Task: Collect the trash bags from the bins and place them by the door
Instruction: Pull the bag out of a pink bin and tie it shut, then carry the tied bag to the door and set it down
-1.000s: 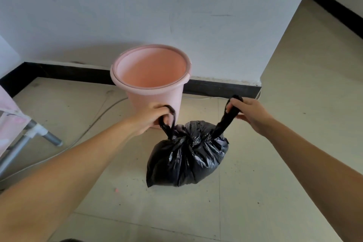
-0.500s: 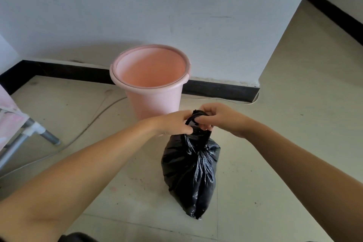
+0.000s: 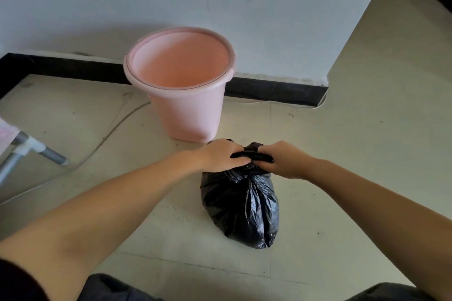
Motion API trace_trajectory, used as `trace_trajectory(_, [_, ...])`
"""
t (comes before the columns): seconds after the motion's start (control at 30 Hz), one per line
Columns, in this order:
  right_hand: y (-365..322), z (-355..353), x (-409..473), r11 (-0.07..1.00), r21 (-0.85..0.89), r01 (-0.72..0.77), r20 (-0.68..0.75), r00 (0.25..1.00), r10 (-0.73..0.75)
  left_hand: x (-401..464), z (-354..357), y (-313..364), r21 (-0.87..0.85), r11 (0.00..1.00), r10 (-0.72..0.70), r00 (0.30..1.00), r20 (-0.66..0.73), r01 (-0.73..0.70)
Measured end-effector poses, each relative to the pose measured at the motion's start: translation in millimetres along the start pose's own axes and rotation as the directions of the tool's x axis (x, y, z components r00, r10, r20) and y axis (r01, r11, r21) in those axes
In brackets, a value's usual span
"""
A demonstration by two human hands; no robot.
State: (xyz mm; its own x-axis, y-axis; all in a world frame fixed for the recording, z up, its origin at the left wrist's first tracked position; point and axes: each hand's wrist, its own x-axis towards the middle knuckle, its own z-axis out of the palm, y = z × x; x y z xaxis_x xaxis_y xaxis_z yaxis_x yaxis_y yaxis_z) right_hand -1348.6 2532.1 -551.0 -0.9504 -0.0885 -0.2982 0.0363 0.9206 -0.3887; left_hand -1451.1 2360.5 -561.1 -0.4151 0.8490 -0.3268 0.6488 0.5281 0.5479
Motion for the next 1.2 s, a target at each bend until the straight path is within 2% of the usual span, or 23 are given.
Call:
trace_trajectory(0.07, [3.6, 6.4, 3.4, 0.998, -0.066, 0.007, 0.03, 1.0, -0.005, 2.7, 8.7, -5.5, 0.041, 0.999, 0.004, 1.0, 0.012, -0.004])
trace_trajectory(0.17, [1.7, 8.2, 5.6, 0.998, -0.064, -0.006, 0.039, 0.999, 0.009, 2.8, 9.9, -6.4, -0.016, 0.999, -0.037, 0.999, -0.006, 0.036])
trace_trajectory(0.33, [-22.3, -9.7, -11.6, 0.996, -0.01, -0.083, 0.129, 0.988, 0.084, -24.2, -6.8, 19.0, -0.008, 0.993, -0.113, 0.981, 0.159, 0.115])
trace_trajectory(0.47, [-51.7, -86.5, -35.5, 0.997, -0.002, -0.071, 0.157, 0.985, 0.071, -45.9, -66.5, 65.9, -0.035, 0.986, -0.153, 0.974, 0.165, 0.161])
trace_trajectory(0.73, [-117.2, -258.4, -106.8, 0.996, -0.038, -0.08, 0.181, 0.98, 0.085, -100.4, -205.9, 185.1, 0.001, 0.991, -0.133, 0.972, 0.194, 0.136])
trace_trajectory(0.87, [-150.9, -335.4, -153.4, 0.995, -0.028, -0.099, 0.149, 0.984, 0.102, -136.7, -273.7, 248.7, 0.024, 0.993, -0.119, 0.972, 0.201, 0.117])
trace_trajectory(1.2, [-194.7, -472.5, -269.1, 0.967, 0.099, -0.236, 0.013, 0.972, 0.236, -177.2, -395.9, 404.2, 0.167, 0.984, 0.029, 0.986, 0.167, -0.058])
